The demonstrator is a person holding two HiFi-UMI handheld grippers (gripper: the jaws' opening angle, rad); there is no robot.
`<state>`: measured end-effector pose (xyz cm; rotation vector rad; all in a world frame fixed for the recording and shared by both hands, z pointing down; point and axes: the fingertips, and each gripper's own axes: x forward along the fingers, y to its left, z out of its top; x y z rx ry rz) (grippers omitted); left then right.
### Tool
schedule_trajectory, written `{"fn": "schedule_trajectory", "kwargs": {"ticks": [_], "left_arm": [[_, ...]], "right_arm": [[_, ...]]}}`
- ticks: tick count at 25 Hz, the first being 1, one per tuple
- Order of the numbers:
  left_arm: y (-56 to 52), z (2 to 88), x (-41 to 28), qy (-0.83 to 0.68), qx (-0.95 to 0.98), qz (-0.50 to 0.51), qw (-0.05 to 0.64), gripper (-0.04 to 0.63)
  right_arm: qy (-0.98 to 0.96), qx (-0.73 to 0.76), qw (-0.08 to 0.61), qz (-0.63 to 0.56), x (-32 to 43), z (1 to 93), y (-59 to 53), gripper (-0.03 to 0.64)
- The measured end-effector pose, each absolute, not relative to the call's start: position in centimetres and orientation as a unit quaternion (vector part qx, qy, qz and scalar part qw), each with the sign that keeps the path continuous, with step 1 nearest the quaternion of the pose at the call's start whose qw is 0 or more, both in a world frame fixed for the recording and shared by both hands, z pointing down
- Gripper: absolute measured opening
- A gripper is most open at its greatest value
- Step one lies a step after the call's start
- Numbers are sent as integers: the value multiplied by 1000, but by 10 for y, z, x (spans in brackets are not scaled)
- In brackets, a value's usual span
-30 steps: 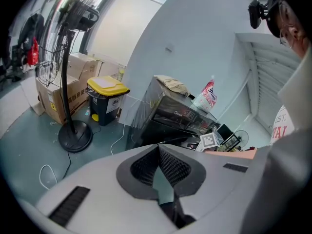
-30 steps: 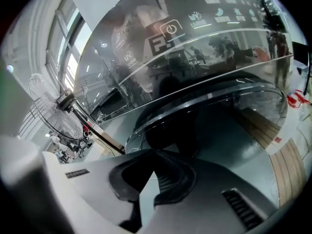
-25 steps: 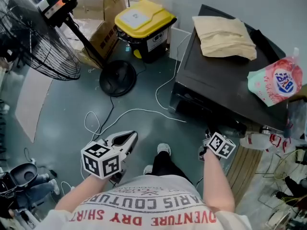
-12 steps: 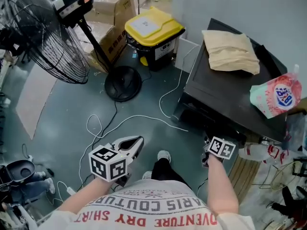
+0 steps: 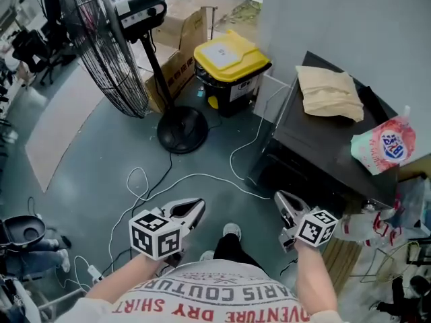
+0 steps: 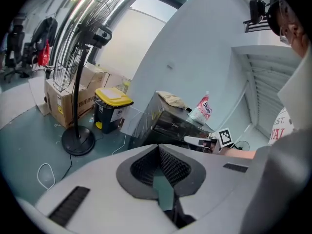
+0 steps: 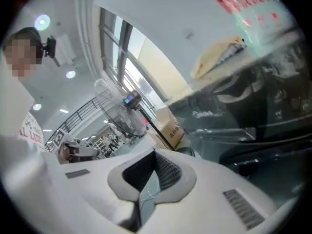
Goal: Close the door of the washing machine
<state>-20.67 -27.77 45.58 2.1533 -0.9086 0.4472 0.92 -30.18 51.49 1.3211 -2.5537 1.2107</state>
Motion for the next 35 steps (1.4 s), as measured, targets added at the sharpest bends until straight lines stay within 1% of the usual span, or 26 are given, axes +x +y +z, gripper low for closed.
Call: {"fn": "schedule_trajectory", "kwargs": {"ticks": [2,6,12,17,21,29,35], "left_arm": [[-269,444,-211,-352,847,163,365,28],[-250,413,-216,-340,864,137,345,28],[-217,361,-224,-316,896,99,296,28],[-188,318,-230,-292,920,61,256,28],[-172,303,-229,-273,932,48,235,28],[-158,293,-213,-246,943,45,221,28],[-155,296,-206,-236,944,50,225,28]], "right_arm": [[-852,395,4,343,-17,475,-295,20],[-910,338,21,242,-70,400,-266,20],[-933,305,0,189,-116,330,-219,20],[-935,314,-18,165,-132,299,-190,20],[-930,332,-33,152,-131,287,-173,20],[-919,364,-42,144,-116,282,-154,20],[-914,374,-46,148,-108,283,-149,20]]}}
